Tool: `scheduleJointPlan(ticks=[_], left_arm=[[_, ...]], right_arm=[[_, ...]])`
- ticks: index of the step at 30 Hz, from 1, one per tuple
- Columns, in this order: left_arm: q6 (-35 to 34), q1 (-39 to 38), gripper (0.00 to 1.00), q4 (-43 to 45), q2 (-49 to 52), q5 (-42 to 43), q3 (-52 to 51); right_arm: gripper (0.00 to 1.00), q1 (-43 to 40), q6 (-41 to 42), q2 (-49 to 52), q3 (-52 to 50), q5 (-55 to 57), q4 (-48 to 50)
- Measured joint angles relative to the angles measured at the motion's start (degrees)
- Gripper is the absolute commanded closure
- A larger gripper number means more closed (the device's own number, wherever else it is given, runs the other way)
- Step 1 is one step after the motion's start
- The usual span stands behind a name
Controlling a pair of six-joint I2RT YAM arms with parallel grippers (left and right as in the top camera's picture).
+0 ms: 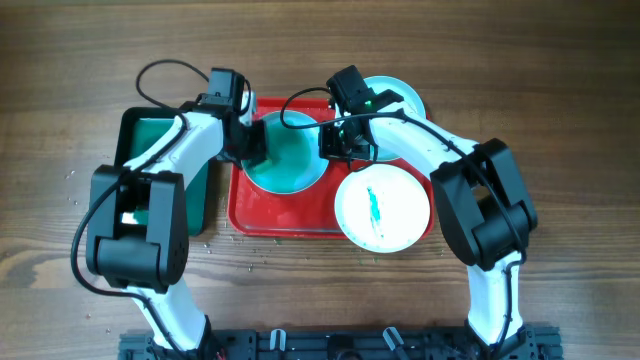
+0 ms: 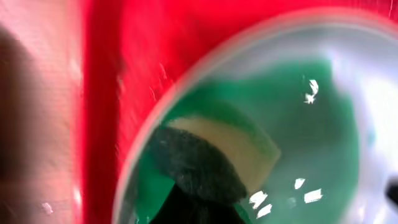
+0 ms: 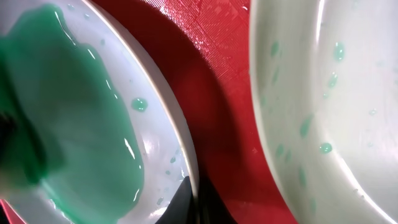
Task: Clean dirty plates on tray and stack at the side
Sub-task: 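Scrub the left plate with the sponge while the right gripper holds its rim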
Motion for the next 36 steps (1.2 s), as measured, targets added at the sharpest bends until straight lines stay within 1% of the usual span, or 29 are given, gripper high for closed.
scheduleJointPlan(ticks=[4,6,8,10,14,16,18,20,23,25,28,29,32,36], left_arm=[[-1.84,-2.45,0.96,6.88,0.26,-4.11,-0.57],[-2.32,-3.89,0.96,9.55,0.50,-4.72,-0.79],[-2.05,-5.01,0.96,10.38,0.66,-3.87,-0.79],[-0.72,-5.95,0.96,9.97,0.68,-0.87,-0.79],[3.96,-7.13,0.96,5.62,0.68,9.62,-0.79],[7.06,-7.17,0.96,2.49,0.79,16.50,-0.83],[8.74,-7.06,0.96,1.51,1.03,20.33,-0.92],[10.03,-6.64,0.96,2.75,1.27,23.30,-1.16],[9.57,-5.70,0.96,7.32,1.31,23.61,-1.44],[7.80,-5.09,0.96,11.76,1.31,21.73,-1.46],[3.06,-4.70,0.96,16.83,1.31,14.78,-1.49],[0.81,-4.68,0.96,17.92,1.31,11.19,-1.49],[-5.51,-4.68,0.96,17.66,1.31,1.20,-1.44],[-12.35,-5.18,0.96,12.79,1.27,-7.98,-0.79]], right_arm=[[0.96,-0.07,0.24,0.00,0.00,0.55,0.24],[0.96,-0.17,0.42,0.00,0.00,0.66,0.24],[0.96,-0.33,0.42,0.00,0.00,0.83,0.20],[0.96,-0.52,0.37,0.00,0.00,0.85,0.15],[0.96,-0.55,0.17,0.00,0.00,0.85,0.15],[0.96,-0.55,0.13,0.00,0.02,0.83,0.15],[0.96,-0.55,-0.02,0.00,0.04,0.83,0.15],[0.96,-0.55,-0.07,0.00,0.04,0.83,0.15],[0.96,-0.55,-0.07,0.00,0.04,0.83,0.15],[0.96,-0.55,-0.07,0.00,0.04,0.83,0.15],[0.96,-0.55,-0.07,0.00,0.04,0.83,0.17],[0.96,-0.55,-0.07,0.00,0.04,0.83,0.17],[0.96,-0.55,-0.07,0.00,0.04,0.83,0.17],[0.96,-0.55,-0.09,0.00,0.04,0.81,0.66]])
